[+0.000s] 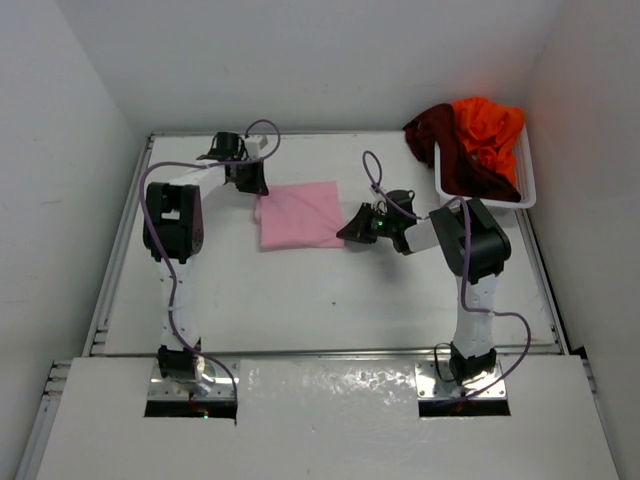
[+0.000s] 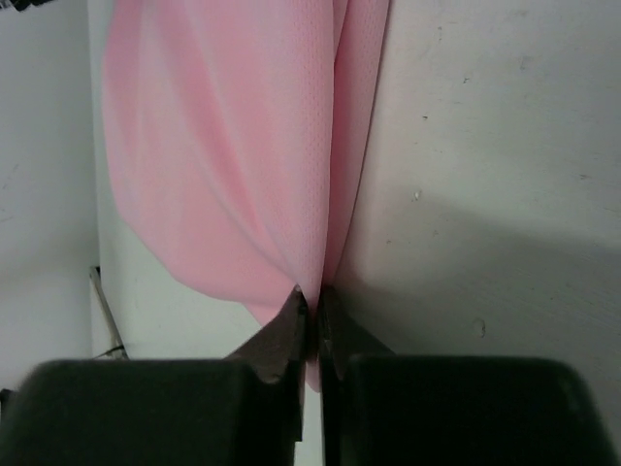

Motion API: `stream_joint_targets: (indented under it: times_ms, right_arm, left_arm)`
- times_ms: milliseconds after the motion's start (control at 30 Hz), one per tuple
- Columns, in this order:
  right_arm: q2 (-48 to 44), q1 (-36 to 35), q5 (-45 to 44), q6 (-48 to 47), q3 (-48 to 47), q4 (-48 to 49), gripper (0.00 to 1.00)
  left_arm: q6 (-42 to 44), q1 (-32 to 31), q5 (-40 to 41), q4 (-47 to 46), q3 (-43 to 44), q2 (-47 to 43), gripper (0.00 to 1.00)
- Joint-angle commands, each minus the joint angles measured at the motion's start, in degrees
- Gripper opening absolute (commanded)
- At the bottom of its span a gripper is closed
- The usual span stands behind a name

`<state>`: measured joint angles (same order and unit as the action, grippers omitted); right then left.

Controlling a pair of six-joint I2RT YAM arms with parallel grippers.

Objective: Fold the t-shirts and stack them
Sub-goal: Put the neatly folded tshirt into the corner of the board with the left arm

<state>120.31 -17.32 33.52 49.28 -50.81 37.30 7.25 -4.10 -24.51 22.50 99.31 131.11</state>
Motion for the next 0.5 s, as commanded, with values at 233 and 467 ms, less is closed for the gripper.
stream_joint_targets:
  times_ms: [233,467]
  right_arm:
    - [-4.8,0.1,3.2,-12.1,-7.1,-17.3,0.45]
    - [-6.1,0.2,-0.1,-16.1,-10.5,-25.0,0.48]
  left_arm:
    - [1.1,0.8,-4.7,1.3,4.4,-4.1,0.57]
    - [0.2,1.5,-3.8,6.1,7.1,-9.6,1.00]
